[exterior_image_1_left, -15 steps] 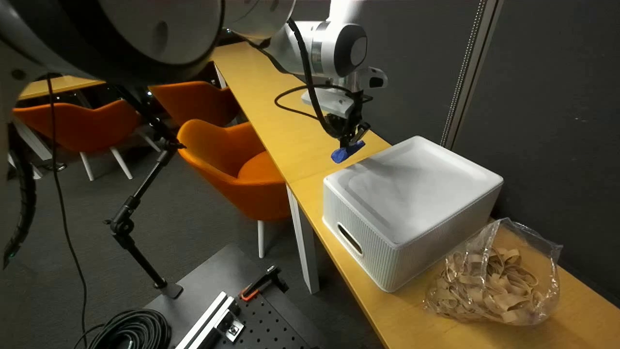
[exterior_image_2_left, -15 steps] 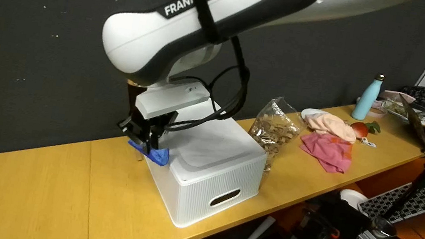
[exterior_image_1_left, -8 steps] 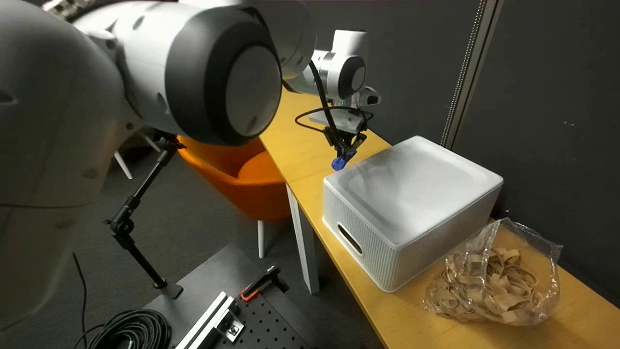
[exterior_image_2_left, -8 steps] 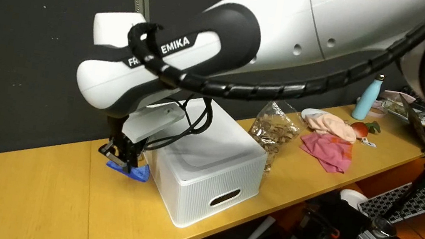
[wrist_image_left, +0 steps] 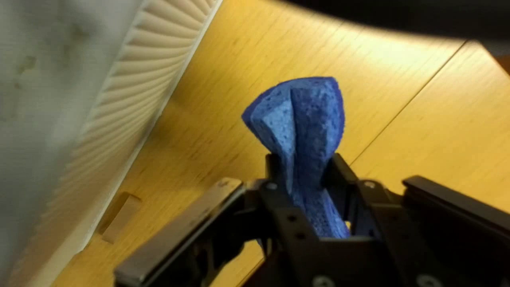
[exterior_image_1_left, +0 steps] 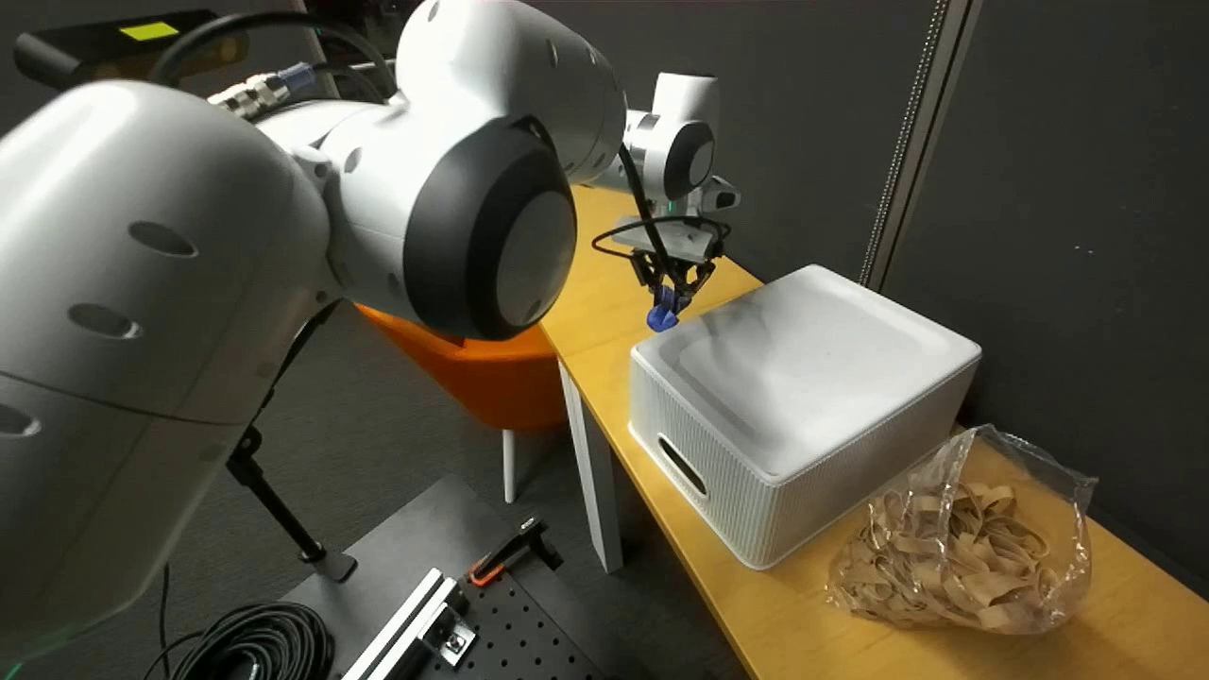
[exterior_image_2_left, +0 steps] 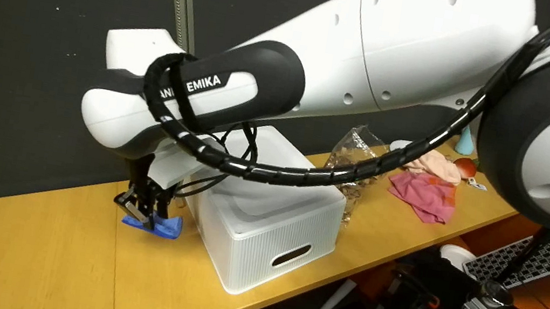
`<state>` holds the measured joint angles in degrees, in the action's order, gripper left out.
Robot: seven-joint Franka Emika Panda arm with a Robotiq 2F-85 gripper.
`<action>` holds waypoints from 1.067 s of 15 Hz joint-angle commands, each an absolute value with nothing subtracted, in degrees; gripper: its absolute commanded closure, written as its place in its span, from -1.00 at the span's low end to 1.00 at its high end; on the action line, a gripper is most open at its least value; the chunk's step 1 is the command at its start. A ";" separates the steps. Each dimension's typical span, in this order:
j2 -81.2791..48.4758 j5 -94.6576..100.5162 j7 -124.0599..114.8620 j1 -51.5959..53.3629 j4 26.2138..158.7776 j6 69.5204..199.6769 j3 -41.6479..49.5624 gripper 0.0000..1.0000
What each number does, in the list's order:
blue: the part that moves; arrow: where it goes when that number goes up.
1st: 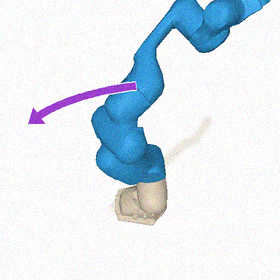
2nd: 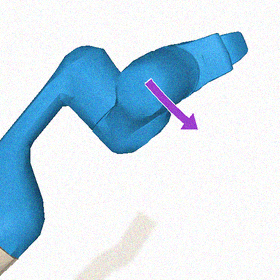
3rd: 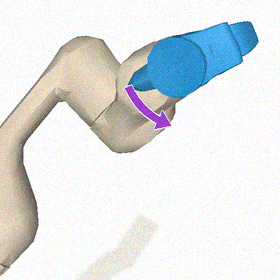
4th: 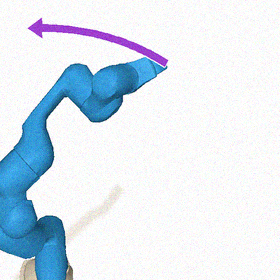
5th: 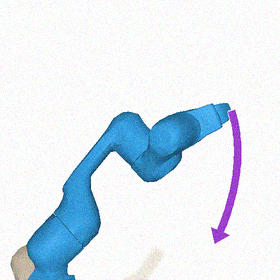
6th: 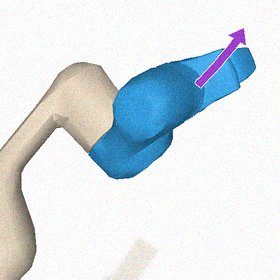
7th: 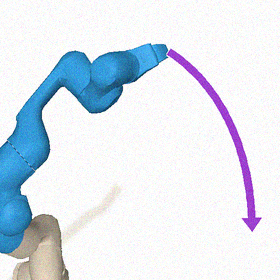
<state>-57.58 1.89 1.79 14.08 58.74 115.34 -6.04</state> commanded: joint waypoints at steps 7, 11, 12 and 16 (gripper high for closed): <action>-53.08 -4.15 0.38 12.68 51.02 103.24 -8.90 -1.00; -48.81 -3.49 -3.23 11.02 51.61 100.98 -6.44 -1.00; -47.96 -3.01 -3.93 10.32 52.05 101.12 -5.68 -1.00; -43.59 -1.97 -7.43 7.18 55.33 102.35 -1.72 -1.00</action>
<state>-47.87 -2.80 -4.36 8.89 51.25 102.35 -3.98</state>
